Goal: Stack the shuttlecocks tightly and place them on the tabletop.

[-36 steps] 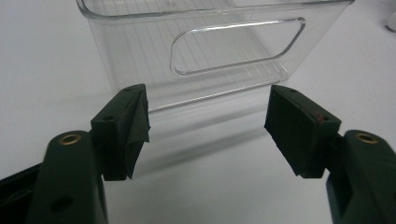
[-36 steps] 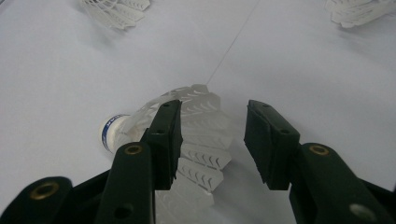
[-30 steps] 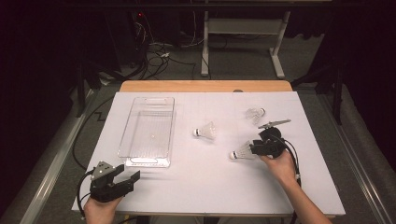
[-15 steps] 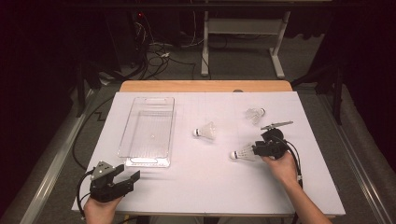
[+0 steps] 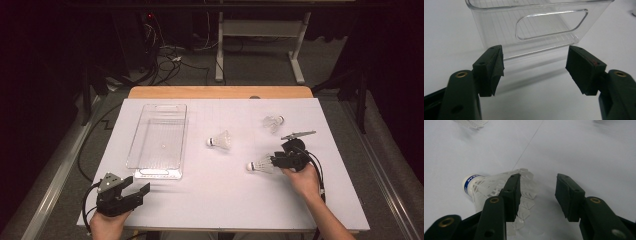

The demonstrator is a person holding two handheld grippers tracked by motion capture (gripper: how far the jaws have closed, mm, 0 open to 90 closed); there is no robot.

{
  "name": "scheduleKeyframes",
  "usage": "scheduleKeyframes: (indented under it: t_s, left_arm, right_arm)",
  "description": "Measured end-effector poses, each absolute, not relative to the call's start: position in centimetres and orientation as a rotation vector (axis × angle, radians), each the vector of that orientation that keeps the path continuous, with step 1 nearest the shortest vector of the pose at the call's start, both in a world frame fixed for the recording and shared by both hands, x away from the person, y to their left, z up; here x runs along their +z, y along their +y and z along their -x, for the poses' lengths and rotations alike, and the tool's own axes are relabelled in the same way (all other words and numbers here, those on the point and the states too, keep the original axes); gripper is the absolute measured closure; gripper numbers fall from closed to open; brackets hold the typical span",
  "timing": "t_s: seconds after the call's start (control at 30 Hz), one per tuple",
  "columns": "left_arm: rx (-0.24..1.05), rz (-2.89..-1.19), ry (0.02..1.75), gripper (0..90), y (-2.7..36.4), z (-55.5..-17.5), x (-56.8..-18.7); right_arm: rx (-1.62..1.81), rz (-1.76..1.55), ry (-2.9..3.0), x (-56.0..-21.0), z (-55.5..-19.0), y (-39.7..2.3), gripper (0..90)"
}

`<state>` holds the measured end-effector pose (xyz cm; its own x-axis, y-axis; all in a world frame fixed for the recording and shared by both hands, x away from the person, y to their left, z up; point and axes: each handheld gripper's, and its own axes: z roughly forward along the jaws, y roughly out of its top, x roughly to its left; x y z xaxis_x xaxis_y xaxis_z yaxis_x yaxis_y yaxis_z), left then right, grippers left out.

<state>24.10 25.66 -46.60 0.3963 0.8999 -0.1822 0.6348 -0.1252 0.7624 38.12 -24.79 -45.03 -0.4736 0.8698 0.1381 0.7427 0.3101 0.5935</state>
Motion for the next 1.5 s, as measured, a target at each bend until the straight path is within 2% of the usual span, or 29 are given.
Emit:
scheduleKeyframes:
  t_s: [1.5]
  left_arm:
    - [0.415,-1.849,1.322,31.4,25.6,-24.1,-46.6]
  right_arm:
    - [0.933,-1.484,2.327,-44.8,-36.4,-26.2,56.4]
